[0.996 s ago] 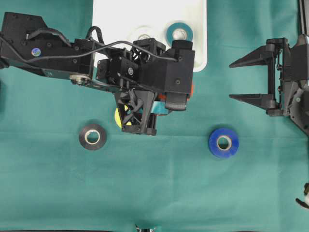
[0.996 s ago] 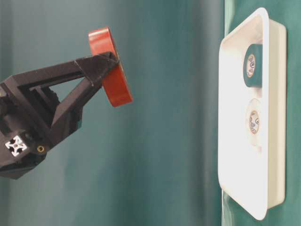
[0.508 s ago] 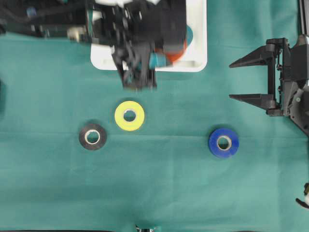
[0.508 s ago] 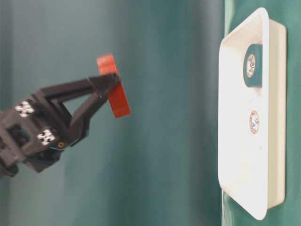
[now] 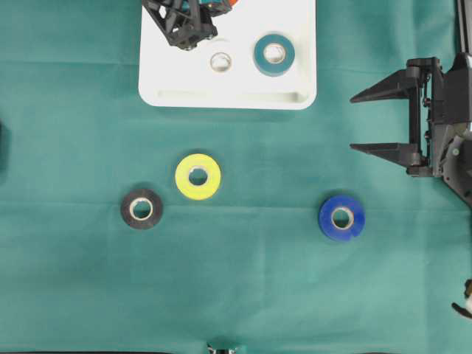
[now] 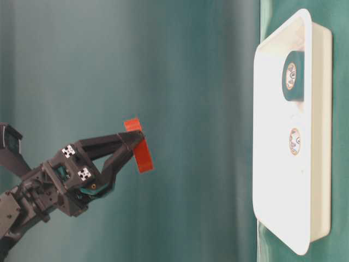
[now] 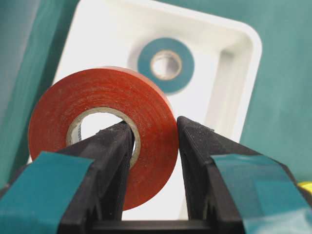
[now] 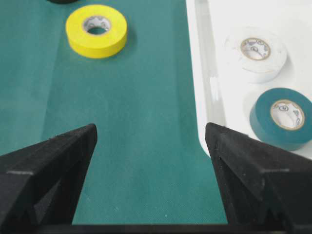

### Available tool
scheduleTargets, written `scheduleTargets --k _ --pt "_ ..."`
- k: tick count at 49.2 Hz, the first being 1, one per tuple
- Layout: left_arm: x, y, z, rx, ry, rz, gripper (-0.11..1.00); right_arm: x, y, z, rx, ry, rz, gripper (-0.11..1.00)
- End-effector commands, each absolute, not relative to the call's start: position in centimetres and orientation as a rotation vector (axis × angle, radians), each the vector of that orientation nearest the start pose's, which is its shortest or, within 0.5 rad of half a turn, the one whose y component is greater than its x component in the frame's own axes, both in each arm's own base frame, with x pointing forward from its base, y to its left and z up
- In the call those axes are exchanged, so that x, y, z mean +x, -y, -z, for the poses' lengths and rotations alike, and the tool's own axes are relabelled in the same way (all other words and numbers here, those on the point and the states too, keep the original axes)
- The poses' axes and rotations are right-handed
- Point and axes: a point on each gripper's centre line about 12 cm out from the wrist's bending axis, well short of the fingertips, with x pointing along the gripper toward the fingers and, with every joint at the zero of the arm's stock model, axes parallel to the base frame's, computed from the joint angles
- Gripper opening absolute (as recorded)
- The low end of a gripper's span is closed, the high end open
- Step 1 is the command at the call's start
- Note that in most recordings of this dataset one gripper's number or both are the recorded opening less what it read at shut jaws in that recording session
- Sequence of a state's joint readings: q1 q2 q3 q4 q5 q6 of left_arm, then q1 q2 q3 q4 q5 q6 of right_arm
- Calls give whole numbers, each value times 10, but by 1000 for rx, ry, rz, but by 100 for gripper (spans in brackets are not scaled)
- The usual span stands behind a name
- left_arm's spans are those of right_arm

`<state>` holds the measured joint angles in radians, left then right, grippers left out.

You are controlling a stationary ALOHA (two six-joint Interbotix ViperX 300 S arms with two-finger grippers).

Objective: Pick up the tape from a random location and place it into the white case.
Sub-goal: 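Carry the orange-red tape with the left gripper over the tray's left end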

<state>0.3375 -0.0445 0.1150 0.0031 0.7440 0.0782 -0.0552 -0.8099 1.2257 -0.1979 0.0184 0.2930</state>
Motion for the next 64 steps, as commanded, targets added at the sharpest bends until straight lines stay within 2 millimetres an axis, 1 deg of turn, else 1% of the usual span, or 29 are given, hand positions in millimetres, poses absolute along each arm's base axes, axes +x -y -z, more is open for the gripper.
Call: scheduleTargets --k 1,10,22,26,37,44,47,51,57,64 --pt "396 -139 -342 -50 -763 -293 26 210 14 -216 101 -404 83 85" --pt "389 -138 -337 -52 -780 -294 26 210 14 -217 101 -403 86 85" --pt "362 -147 -326 -76 -797 -335 26 210 14 -216 103 -413 89 85" --pt "357 -148 -325 -78 -784 -343 26 210 14 -216 103 -413 89 85" --pt "355 -147 -322 -78 -786 -342 26 210 16 -216 103 -411 95 85" --pt "357 -148 -315 -81 -801 -339 26 210 16 -216 104 -411 98 85" --pt "359 -149 -308 -85 -814 -339 26 210 16 -216 104 -410 98 85" --pt "363 -150 -294 -90 -838 -337 26 210 16 -217 102 -407 97 85" --pt "367 -153 -263 -100 -882 -334 26 210 16 -217 102 -408 97 85" --pt "370 -158 -233 -109 -890 -342 26 210 16 -216 102 -411 98 85"
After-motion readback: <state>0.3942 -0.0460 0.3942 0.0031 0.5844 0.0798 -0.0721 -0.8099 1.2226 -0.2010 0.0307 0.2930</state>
